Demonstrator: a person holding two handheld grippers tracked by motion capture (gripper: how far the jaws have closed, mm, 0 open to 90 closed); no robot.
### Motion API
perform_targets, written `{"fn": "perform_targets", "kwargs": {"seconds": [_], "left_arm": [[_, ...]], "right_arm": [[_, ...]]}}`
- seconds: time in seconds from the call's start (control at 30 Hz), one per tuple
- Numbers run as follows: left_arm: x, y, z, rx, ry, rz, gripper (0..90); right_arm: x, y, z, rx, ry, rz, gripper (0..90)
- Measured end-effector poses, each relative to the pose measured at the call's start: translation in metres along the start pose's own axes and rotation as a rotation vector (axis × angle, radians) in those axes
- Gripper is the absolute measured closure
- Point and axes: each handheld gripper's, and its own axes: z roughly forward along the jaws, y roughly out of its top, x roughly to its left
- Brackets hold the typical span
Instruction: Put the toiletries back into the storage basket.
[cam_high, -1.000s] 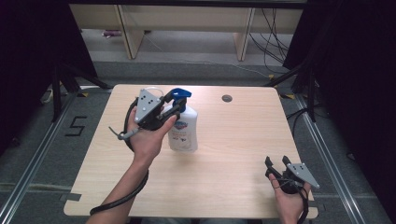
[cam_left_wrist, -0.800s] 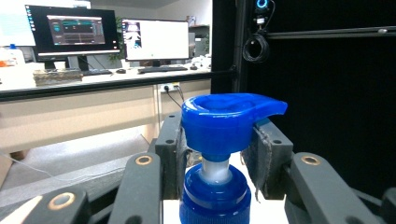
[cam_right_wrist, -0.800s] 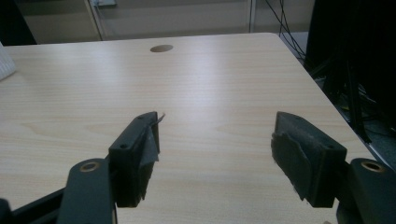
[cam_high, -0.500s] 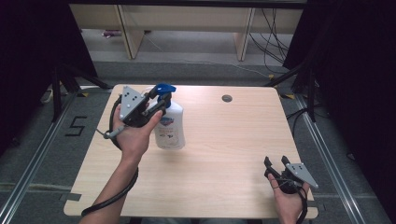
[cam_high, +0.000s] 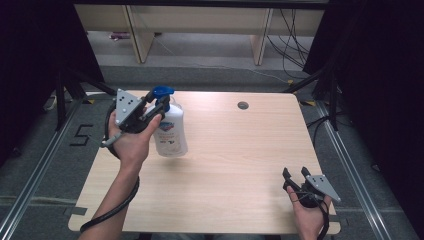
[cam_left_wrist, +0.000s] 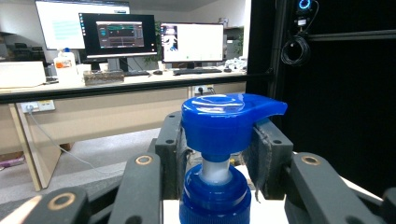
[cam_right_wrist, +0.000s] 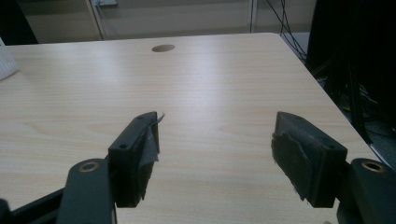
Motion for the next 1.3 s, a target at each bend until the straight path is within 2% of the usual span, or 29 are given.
{"fn": "perform_targets", "kwargs": {"seconds": [0.1,0.13,0.17,0.2,0.27,0.3,0.4,0.5,0.53,0.6,0.73,0.77,0.9,1.3], "left_arm": [[0.004,0.001,-0.001,-0.002,0.006,-0.001,60.2],[0.005,0.001,-0.001,-0.004,0.01,-0.003,60.2],[0.007,0.002,-0.002,-0.004,0.012,-0.001,60.2],[0.008,0.002,-0.002,-0.003,0.015,-0.002,60.2],[0.01,0.003,-0.002,-0.006,0.022,-0.004,60.2],[0.011,0.004,-0.002,-0.006,0.024,-0.004,60.2],[0.016,0.006,-0.003,-0.01,0.036,-0.004,60.2],[0.02,0.008,-0.004,-0.013,0.047,-0.003,60.2],[0.021,0.008,-0.004,-0.014,0.049,-0.002,60.2],[0.024,0.009,-0.004,-0.015,0.057,-0.006,60.2],[0.03,0.011,-0.003,-0.013,0.065,-0.008,60.2],[0.03,0.011,-0.003,-0.013,0.066,-0.007,60.2],[0.034,0.012,-0.002,-0.016,0.077,-0.013,60.2],[0.041,0.018,0.001,-0.031,0.092,-0.016,60.2]], "right_arm": [[0.0,0.0,0.0,-0.001,0.006,-0.001,32.6],[-0.002,0.0,0.001,-0.01,0.008,-0.036,32.6],[0.0,0.0,0.001,-0.008,0.01,-0.008,32.5],[-0.003,0.0,0.001,-0.018,0.008,-0.047,32.6],[-0.003,0.0,0.001,-0.014,0.012,-0.047,32.6],[0.0,0.0,0.0,-0.005,0.007,-0.006,32.6],[0.0,0.0,0.0,-0.004,0.006,-0.007,32.6],[0.0,0.0,0.0,-0.008,0.013,-0.008,32.6],[-0.003,0.0,0.001,-0.012,0.008,-0.047,32.6],[-0.003,0.001,0.0,-0.005,0.01,-0.051,32.6],[-0.003,0.0,0.001,-0.015,0.007,-0.052,32.6],[-0.002,0.001,0.0,0.004,0.006,-0.053,32.6],[-0.003,0.001,0.0,-0.002,0.007,-0.054,32.6],[-0.003,0.001,0.0,0.003,0.003,-0.055,32.6]]}}
